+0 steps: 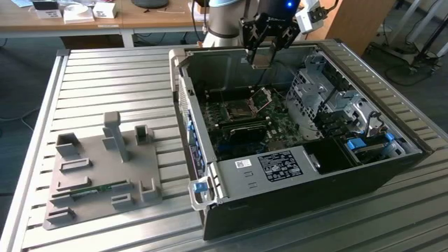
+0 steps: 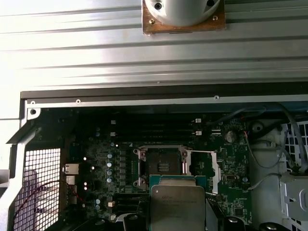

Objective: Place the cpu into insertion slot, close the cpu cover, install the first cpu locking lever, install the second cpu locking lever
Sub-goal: 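Place the cpu into insertion slot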

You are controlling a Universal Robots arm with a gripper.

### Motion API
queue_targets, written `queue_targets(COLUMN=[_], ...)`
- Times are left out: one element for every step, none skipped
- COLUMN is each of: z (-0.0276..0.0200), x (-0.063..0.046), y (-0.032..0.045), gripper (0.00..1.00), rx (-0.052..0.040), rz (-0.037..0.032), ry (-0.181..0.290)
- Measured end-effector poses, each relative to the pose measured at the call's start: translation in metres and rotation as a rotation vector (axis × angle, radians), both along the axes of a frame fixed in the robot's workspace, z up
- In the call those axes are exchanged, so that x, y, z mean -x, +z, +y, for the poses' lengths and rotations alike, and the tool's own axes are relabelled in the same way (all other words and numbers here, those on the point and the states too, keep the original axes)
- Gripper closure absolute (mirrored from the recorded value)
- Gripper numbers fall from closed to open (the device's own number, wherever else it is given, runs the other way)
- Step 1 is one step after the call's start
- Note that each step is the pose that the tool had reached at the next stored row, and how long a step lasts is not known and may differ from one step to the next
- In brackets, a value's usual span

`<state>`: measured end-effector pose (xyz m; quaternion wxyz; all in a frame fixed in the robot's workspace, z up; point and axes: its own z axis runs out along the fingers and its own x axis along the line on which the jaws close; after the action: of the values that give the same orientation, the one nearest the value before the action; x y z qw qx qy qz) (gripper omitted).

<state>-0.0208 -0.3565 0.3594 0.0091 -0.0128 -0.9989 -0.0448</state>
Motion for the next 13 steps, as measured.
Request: queue_targets(z=[0.0000,0.0000,0.0000,0.0000,0.0000,0.0000,0.0000,0.0000,0.0000,0.0000,0.0000,0.0000,0.0000], x=[0.0000,0.0000,0.0001,0.0009,0.0019,0.0027,0.0034,0.0041,0.0044,0.0044,0.0044,0.0044,0.0044], y=[0.0000,-0.0001,-0.0003,-0.0006,-0.0007,-0.0009,-0.0011,-0.0012,-0.0012,-0.0012,-0.0013,-0.0013,-0.0013], gripper=[0.46,0.46,0.46,0.46,0.46,0.46,0.46,0.46,0.46,0.46,0.46,0.46,0.46], rx=[0.0000,-0.0001,-0.0001,-0.0003,-0.0002,-0.0003,-0.0005,-0.0004,-0.0005,-0.0005,-0.0005,-0.0006,-0.0006], rz=[0.0000,0.0000,-0.0001,-0.0002,-0.0002,-0.0002,-0.0001,-0.0001,-0.0001,-0.0001,-0.0001,-0.0001,-0.0002], ry=[0.000,0.000,0.000,0.000,0.000,0.000,0.000,0.000,0.000,0.000,0.000,0.000,0.000])
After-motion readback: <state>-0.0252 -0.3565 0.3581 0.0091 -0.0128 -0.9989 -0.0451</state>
